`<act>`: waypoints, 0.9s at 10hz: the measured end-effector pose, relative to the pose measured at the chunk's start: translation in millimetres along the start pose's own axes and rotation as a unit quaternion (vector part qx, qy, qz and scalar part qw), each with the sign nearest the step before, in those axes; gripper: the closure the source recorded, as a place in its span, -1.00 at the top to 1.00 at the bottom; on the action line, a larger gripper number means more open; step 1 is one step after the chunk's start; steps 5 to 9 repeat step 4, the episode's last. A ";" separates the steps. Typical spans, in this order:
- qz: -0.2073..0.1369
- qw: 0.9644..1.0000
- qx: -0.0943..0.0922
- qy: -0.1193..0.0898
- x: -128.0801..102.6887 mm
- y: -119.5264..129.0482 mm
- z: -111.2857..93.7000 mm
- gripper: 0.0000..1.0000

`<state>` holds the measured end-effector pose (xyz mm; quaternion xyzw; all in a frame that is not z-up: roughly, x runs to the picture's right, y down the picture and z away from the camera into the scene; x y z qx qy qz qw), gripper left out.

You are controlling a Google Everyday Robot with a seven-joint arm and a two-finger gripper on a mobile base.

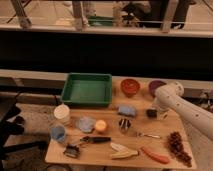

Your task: Wipe table surface with eraser

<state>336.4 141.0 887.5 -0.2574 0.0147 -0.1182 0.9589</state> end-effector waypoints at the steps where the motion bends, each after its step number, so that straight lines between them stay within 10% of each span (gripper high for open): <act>1: 0.000 1.000 -0.003 0.000 -1.8 -0.1 -0.7 0.54; 9: 0.004 1.000 -0.010 -0.009 -3.8 2.2 -6.0 0.54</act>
